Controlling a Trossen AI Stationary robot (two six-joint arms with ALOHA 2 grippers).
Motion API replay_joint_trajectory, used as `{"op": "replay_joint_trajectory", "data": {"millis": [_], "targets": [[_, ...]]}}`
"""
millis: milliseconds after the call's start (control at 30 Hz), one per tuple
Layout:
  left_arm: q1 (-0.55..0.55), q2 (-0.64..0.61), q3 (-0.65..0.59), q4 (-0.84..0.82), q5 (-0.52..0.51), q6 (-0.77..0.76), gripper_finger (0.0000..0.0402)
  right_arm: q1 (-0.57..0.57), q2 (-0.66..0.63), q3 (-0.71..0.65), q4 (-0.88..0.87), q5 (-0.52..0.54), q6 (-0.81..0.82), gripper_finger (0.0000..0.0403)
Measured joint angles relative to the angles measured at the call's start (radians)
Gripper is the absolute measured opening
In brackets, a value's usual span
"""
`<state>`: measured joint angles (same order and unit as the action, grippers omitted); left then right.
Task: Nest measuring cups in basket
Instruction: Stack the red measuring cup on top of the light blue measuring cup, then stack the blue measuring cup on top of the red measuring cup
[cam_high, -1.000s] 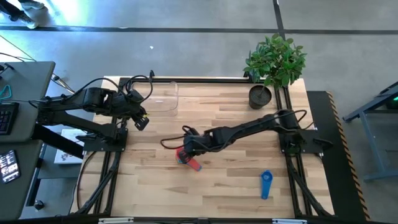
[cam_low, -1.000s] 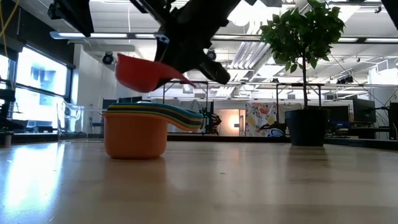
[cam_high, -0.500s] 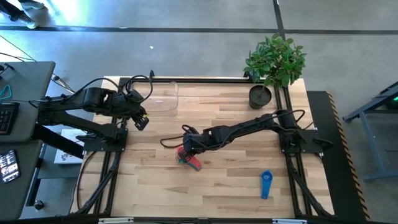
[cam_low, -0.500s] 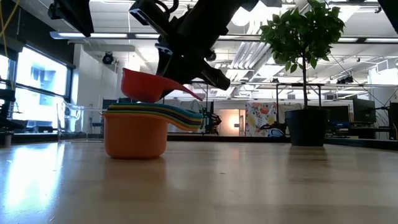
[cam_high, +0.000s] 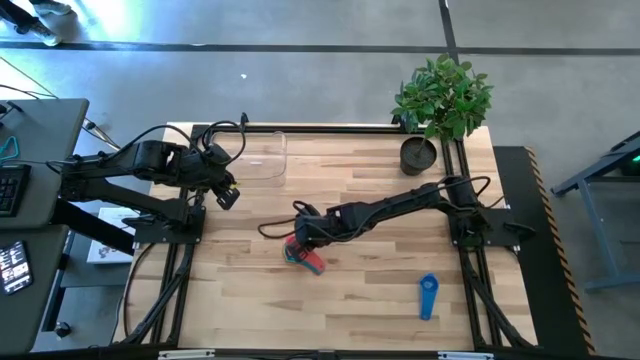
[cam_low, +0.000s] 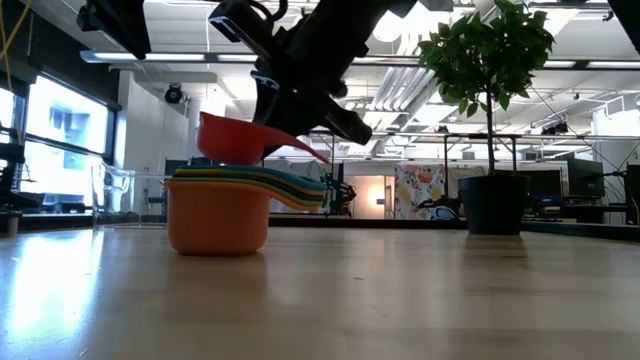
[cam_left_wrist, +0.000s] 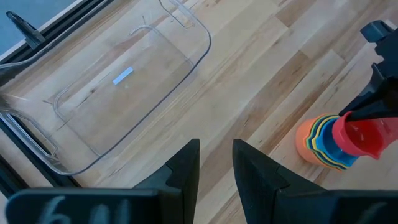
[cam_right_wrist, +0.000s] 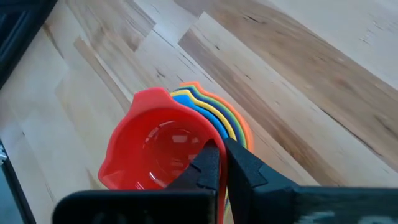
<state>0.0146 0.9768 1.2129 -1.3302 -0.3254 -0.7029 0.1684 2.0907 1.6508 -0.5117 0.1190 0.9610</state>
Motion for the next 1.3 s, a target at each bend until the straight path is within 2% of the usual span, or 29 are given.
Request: {"op": "replay_joint_trajectory", "data": {"millis": [367,600,800,967,1067,1300], "targets": [[0.0,0.0,0.0,0.0,0.0,0.031,0.0085,0.0,0.0,0.0,0.021,0.0,0.001,0.0075],[0.0,0.0,0.0,0.0,0.0,0.034,0.0085,-0.002,0.0,0.0,0.016,0.008,0.001,0.0078],[0.0,0.0,0.0,0.0,0.007,0.038,0.0085,-0.014,-0.005,-0.001,0.014,-0.116,0.056,0.0078],[-0.008,0.0,0.0,0.0,0.039,0.098,0.0085,0.003,-0.018,-0.001,-0.007,-0.143,0.137,0.0078],[-0.023,0.0,0.0,0.0,0.053,0.139,0.0085,0.039,-0.031,-0.001,-0.042,-0.136,0.206,0.0078],[-0.06,0.0,0.0,0.002,0.054,0.184,0.0085,0.138,-0.066,-0.001,-0.199,-0.034,0.413,0.0078]]}}
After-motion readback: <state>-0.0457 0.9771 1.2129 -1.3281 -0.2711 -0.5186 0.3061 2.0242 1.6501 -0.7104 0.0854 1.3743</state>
